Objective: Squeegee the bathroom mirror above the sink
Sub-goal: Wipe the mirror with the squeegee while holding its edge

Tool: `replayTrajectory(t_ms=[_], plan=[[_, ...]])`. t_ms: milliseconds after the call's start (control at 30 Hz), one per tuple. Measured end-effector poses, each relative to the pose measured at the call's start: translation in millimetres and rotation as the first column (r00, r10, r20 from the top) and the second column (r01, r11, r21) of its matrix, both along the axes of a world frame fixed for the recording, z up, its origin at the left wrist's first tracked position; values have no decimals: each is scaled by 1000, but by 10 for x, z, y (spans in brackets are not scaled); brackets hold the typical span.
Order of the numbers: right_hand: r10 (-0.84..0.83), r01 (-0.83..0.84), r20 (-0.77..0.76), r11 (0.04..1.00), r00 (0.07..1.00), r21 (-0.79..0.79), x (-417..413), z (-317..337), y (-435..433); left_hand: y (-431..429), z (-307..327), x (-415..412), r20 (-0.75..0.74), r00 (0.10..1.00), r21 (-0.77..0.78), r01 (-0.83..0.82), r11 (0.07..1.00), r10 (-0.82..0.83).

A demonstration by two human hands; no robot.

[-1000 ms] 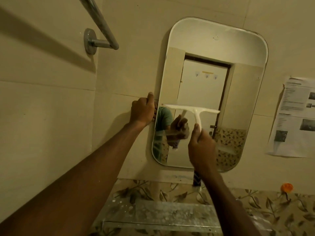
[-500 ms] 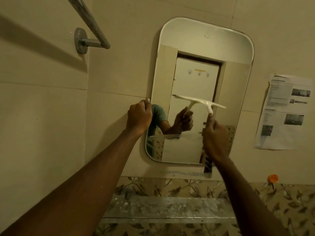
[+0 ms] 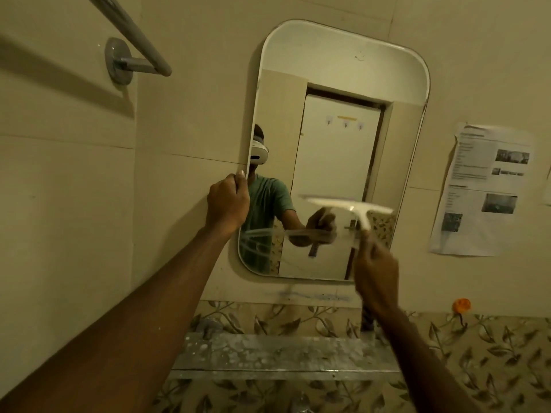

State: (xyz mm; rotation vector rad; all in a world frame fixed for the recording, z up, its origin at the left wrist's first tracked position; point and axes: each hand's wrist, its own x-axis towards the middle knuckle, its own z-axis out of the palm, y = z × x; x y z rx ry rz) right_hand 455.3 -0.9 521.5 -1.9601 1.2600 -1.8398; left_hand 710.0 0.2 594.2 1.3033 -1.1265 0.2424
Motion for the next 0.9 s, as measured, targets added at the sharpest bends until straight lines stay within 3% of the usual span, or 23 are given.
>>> replayTrajectory(t_ms=[133,333,433,700,900], plan=[[-71,74,71,996,995,-47,-258,418,-313,-18,-43,-25,-38,999,-9,-26,1000,25],[-94,79,124,990,988,120,-129,-652,-210,-16,-42,-32,-41,999,-24,-12,1000,11],[-74,64,78,990,994,129,-168,-795,-115,-17,-46,-28,-30,999,-24,-21,999,21],[-78,71,158,996,984,50,-342,-49,-337,20,-49,-27,-27,1000,-15,-10,1000,10],[-115,90,113,975,987,204,-65,-1065,-16,12,-60,-6,5,1000,-19,-4,1000,4]])
